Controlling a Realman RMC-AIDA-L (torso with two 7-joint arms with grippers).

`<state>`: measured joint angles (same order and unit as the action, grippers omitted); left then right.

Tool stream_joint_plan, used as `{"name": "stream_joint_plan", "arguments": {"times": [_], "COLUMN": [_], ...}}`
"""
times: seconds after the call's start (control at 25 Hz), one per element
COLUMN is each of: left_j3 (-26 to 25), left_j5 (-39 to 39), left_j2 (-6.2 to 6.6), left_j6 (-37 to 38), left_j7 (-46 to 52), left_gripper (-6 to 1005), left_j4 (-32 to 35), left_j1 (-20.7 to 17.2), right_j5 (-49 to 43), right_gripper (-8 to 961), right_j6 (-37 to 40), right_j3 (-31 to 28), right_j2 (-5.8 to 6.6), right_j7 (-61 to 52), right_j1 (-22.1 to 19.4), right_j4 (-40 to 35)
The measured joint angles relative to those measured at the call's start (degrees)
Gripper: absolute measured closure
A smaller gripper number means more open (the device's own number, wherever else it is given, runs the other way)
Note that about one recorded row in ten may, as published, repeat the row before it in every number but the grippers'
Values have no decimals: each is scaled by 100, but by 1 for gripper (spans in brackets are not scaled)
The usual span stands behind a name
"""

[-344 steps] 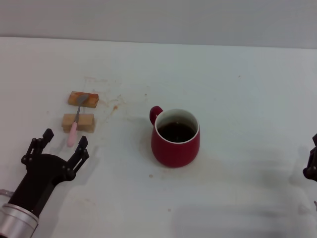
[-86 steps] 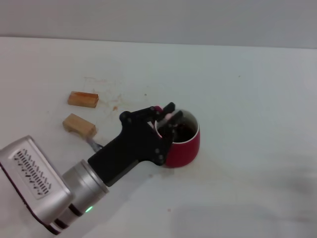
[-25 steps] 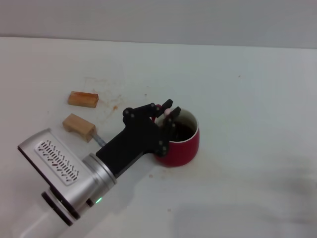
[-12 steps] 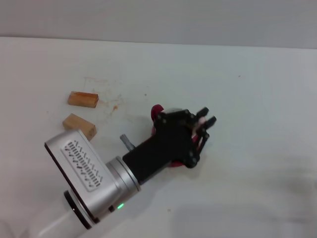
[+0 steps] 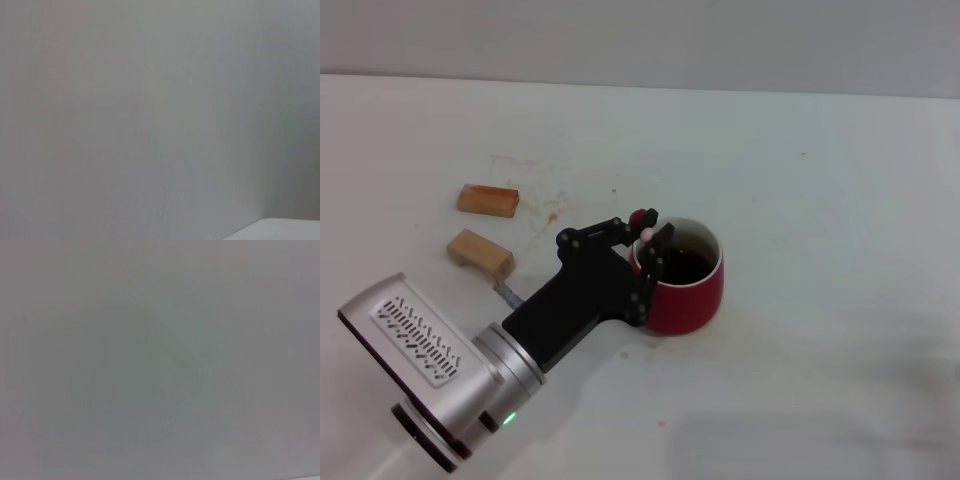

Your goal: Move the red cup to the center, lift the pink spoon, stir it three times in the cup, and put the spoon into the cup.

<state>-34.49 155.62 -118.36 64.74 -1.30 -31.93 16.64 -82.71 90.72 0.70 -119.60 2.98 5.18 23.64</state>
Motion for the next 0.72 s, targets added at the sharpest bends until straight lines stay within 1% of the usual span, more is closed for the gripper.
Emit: {"name": "stream_joint_plan", "arguments": {"times": [0.12,0.4,0.48,0.72], "left_j3": [29,33,25,-59], "left_j5": [7,-11,-8,0], "left_j2": [4,-38,-29,-18], "left_j6": [96,181,185,326], "left_j7": [33,317,437,456], "left_gripper": [853,853,806,666], "left_j4": [51,-18,-16,-21], "left_j1": [76,183,241,256], "right_j5": [0,1,1,1], "right_gripper": [953,953,953,953], "right_j6": [-1,23,40,53], "right_j3": [0,0,0,0], "right_j2": [7,5,4,9], "right_j7": [0,1,0,1], "right_j1": [-1,-28,-25,-14], "right_j4": [0,0,0,0]}}
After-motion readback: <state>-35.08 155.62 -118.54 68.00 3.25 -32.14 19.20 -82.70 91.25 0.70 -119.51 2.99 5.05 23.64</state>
